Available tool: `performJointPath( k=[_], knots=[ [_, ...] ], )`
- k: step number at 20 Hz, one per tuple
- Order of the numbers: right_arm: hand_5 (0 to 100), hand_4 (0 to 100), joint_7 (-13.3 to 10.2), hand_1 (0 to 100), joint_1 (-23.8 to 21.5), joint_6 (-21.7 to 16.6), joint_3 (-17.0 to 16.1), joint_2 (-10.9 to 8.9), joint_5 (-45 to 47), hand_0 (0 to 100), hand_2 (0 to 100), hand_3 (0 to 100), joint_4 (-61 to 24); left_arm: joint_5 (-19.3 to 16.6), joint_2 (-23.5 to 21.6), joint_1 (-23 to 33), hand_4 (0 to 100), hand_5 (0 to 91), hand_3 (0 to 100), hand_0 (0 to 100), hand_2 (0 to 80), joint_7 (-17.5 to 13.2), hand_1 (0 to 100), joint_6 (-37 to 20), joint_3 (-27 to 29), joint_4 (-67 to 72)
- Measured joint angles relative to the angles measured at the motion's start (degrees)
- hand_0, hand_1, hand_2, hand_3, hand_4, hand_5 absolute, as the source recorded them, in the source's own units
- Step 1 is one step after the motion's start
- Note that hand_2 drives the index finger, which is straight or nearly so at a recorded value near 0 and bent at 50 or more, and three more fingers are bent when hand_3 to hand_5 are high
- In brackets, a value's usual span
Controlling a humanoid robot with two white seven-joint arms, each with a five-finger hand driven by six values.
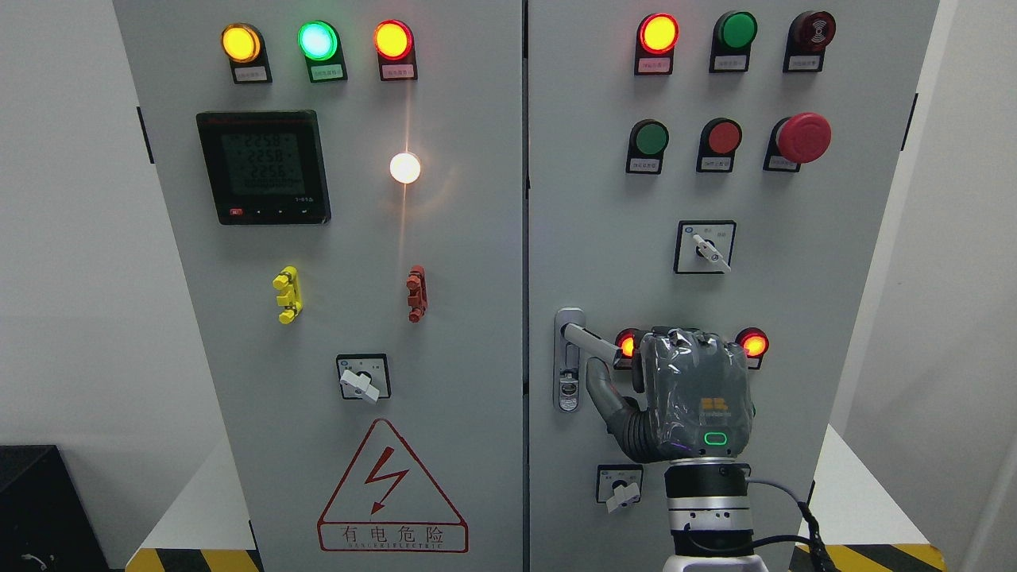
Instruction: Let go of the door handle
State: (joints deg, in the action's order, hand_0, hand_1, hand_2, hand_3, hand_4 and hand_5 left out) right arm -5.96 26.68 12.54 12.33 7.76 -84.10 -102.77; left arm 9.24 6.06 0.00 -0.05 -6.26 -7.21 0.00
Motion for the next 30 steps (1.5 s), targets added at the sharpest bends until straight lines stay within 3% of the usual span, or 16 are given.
performJointPath(
  k=[30],
  knots=[
    [100,100,-0.52,50,0.3,0.0,-0.27,-0.18,-0.09,45,94,100,0.09,0.0,0.0,0.0,0,0.0,0,12,0.0,0.0,56,0.0,0.0,0.0]
  ],
)
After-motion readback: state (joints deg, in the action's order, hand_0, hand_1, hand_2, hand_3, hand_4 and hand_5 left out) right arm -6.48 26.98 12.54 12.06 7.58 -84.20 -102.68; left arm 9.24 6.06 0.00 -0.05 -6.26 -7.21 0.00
